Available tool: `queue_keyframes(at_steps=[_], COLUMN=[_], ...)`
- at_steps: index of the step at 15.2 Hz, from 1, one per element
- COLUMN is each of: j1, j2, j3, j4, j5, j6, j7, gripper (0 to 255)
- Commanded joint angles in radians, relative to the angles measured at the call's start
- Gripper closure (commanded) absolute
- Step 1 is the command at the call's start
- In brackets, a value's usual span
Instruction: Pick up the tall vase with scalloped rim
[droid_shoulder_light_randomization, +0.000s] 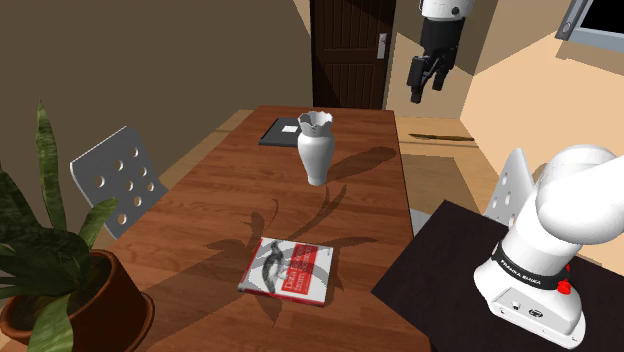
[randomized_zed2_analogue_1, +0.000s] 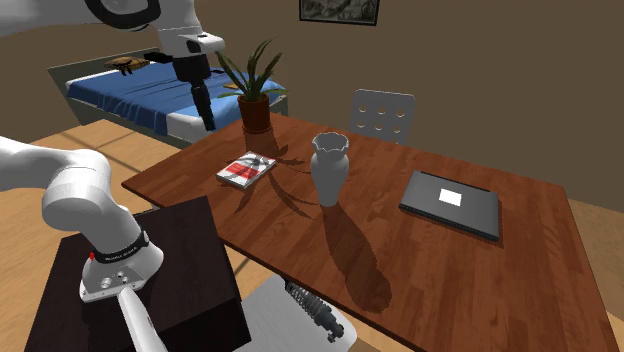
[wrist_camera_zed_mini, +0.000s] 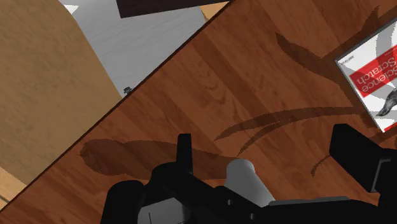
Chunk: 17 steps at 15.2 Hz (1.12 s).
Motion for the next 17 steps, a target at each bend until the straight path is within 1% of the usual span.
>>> queue_keyframes(at_steps=[1, 9, 13, 17], j1=[0.0, 0.005, 0.013, 0.019], j2=[0.0, 0.279, 0.428, 0.581], j3=[0.0, -0.09, -0.131, -0.166], j4=[0.0, 0.097, 0.177, 0.279], j5=[0.0, 0.055, 0.105, 0.173], j6=[0.0, 0.206, 0.282, 0.335], j7=[0.0, -0.063, -0.107, -0.161], gripper=[0, 0, 0, 0])
